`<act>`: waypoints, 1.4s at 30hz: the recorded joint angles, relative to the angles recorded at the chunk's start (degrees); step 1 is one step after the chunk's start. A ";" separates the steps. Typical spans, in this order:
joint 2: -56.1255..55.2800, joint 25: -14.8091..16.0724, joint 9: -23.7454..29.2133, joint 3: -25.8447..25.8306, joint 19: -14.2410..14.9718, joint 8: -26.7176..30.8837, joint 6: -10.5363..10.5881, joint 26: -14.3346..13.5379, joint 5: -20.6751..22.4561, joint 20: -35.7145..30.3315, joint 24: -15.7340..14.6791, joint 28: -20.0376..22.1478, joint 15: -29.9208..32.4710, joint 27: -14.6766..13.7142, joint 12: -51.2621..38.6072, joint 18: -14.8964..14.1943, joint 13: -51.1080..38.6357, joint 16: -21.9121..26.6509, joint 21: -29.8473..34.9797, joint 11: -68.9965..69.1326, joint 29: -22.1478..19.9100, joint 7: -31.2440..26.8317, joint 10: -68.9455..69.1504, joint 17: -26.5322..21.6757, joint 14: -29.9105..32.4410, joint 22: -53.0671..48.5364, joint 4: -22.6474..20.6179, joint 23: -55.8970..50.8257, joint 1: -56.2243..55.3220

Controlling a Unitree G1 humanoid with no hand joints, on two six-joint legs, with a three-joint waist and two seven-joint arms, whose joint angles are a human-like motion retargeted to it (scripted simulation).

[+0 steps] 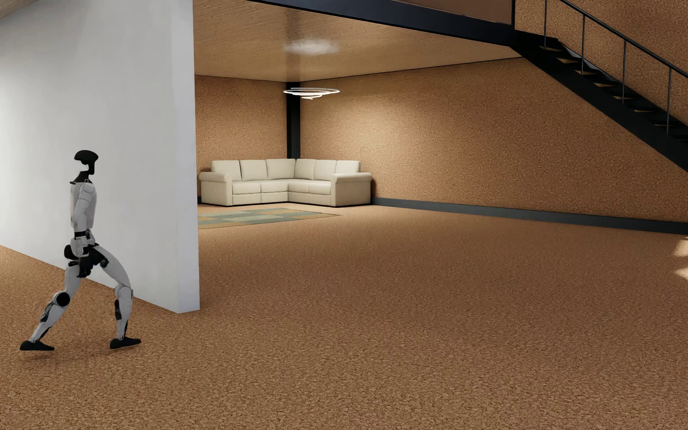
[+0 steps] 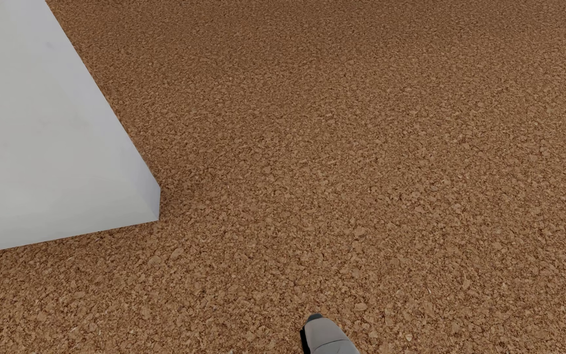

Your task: Walk to the sofa

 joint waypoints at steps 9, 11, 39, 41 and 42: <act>26.96 0.00 1.92 15.10 0.00 0.00 -1.23 0.00 5.84 2.51 0.00 0.00 -12.41 0.00 10.18 0.00 -3.72 -1.52 0.33 -2.19 0.00 0.00 49.63 0.53 33.68 3.62 3.07 -6.17 -35.43; 36.94 0.00 2.29 20.78 0.00 0.00 -2.69 0.00 4.94 1.19 0.00 0.00 -11.29 0.00 12.09 0.00 -5.08 -0.22 -0.42 -9.56 0.00 0.00 29.37 -0.50 40.43 2.32 1.33 -10.11 -41.82; 27.34 0.00 0.55 12.07 0.00 0.00 0.53 0.00 5.30 3.75 0.00 0.00 -4.26 0.00 7.00 0.00 -2.15 -1.69 0.53 -4.13 0.00 0.00 52.50 -0.58 35.24 1.53 4.46 -2.41 -31.08; 36.37 0.00 1.19 17.26 0.00 0.00 -0.91 0.00 4.62 3.37 0.00 0.00 -5.42 0.00 9.84 0.00 -4.52 -1.43 0.33 -9.91 0.00 0.00 29.50 -1.52 46.03 3.94 3.24 -6.64 -38.47; 40.05 0.00 0.94 18.87 0.00 0.00 -1.32 0.00 4.65 3.05 0.00 0.00 -6.15 0.00 11.05 0.00 -5.18 -0.95 -0.83 -11.92 0.00 0.00 16.99 -2.20 45.56 4.40 3.17 -10.09 -40.44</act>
